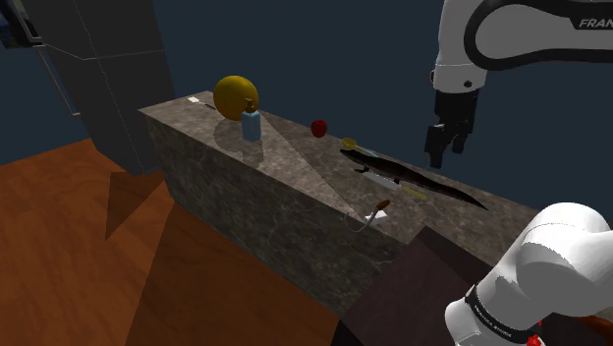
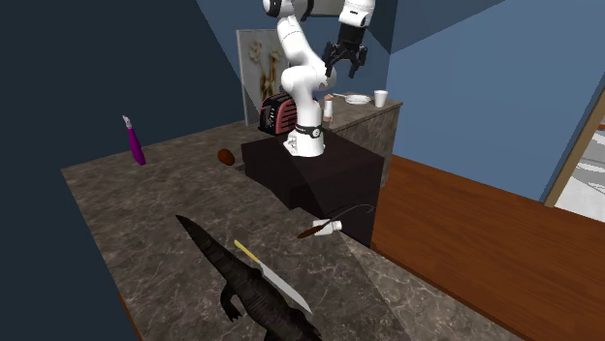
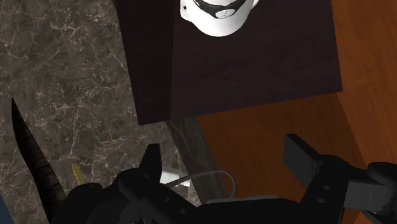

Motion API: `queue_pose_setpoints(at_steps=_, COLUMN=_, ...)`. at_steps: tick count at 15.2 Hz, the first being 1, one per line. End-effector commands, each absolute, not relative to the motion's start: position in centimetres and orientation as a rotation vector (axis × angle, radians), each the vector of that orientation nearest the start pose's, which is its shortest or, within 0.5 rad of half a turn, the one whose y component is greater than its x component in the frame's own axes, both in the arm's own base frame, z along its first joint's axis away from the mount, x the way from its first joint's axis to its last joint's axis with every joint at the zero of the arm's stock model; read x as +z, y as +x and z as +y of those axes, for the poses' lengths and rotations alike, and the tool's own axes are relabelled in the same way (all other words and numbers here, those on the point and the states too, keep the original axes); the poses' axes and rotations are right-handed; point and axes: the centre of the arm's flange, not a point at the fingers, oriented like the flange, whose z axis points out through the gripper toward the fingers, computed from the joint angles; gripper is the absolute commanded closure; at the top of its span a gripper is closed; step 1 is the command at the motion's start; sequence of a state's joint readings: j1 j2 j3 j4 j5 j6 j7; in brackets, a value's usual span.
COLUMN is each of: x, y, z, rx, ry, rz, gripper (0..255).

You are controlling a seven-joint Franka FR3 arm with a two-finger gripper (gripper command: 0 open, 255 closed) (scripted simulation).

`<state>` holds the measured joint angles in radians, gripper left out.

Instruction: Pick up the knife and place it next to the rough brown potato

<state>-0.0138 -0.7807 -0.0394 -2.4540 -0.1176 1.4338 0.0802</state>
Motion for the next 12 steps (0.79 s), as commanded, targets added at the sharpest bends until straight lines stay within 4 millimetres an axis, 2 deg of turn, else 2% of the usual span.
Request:
queue_pose_setpoints(at_steps=1, x=53.4, y=28.6, z=-3.1, rx=0.384, ry=-3.208, rz=0.194, gripper=0)
queue_pose_setpoints(at_steps=12, x=43.9, y=29.0, z=-13.7, rx=0.243, ry=-3.215, rz=0.062, gripper=0)
